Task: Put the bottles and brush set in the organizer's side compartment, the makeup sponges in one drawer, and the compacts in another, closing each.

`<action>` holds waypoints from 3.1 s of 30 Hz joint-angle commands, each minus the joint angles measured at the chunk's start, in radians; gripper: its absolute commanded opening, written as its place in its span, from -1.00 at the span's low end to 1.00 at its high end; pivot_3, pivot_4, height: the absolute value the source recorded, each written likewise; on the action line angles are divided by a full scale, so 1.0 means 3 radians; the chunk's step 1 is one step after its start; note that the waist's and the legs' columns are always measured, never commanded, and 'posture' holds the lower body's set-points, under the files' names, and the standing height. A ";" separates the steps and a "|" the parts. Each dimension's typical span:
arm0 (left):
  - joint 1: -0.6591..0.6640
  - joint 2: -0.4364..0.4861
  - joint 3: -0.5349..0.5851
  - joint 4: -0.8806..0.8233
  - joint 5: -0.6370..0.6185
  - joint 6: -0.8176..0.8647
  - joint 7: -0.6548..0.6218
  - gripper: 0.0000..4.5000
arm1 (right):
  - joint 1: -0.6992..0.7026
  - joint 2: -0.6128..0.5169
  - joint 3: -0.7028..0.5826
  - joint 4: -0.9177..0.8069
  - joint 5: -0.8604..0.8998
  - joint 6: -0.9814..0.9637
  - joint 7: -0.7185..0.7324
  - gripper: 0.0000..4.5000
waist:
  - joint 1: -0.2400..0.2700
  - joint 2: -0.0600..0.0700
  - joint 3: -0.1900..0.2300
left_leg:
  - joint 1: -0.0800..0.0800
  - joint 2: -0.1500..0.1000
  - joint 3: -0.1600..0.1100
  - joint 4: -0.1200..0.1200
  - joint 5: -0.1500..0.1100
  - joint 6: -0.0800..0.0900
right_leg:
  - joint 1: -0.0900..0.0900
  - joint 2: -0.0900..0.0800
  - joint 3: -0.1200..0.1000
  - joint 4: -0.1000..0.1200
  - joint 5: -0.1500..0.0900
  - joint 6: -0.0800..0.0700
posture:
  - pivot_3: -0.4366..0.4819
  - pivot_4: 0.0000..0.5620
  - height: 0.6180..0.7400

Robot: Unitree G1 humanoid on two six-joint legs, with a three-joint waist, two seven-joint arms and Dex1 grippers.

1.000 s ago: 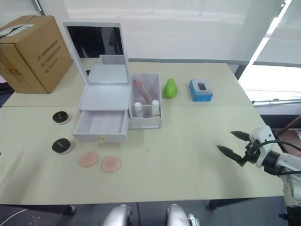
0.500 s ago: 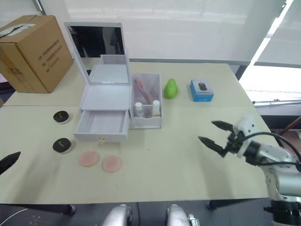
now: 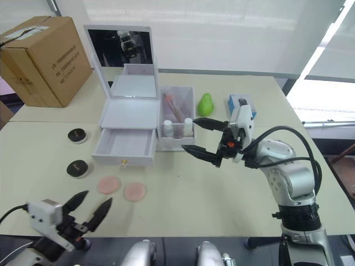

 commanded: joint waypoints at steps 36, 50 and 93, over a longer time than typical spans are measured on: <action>-0.0557 0.0444 -0.0438 0.0014 0.0346 -0.0040 0.0131 0.32 | 0.0133 -0.0013 0.0075 -0.0228 -0.0038 0.0011 -0.0089 1.00 | -0.0023 0.0013 -0.0009 | 0.0013 0.0001 -0.0001 -0.0001 0.0001 0.0001 | 0.0019 0.0007 0.0009 0.0004 0.0002 0.0003 | -0.05 -0.47 0.70; -0.0716 0.1383 0.1539 0.0171 -0.1182 0.0507 -0.0206 0.32 | 0.0015 0.0044 0.0139 -0.0140 -0.0085 -0.0026 -0.0066 1.00 | -0.0007 0.0015 -0.0001 | 0.0011 0.0002 0.0000 -0.0002 0.0000 0.0001 | -0.0001 0.0006 0.0006 0.0006 0.0002 0.0003 | -0.05 -0.47 0.70; -0.2287 0.1470 0.0543 0.0579 -0.1321 0.1533 0.0492 0.32 | 0.0218 0.0012 0.0140 -0.0407 -0.0167 0.0048 -0.0317 1.00 | -0.0026 0.0003 -0.0003 | 0.0052 0.0005 -0.0003 -0.0004 0.0001 0.0001 | 0.0033 0.0047 0.0063 0.0003 0.0005 0.0005 | -0.05 -0.47 0.70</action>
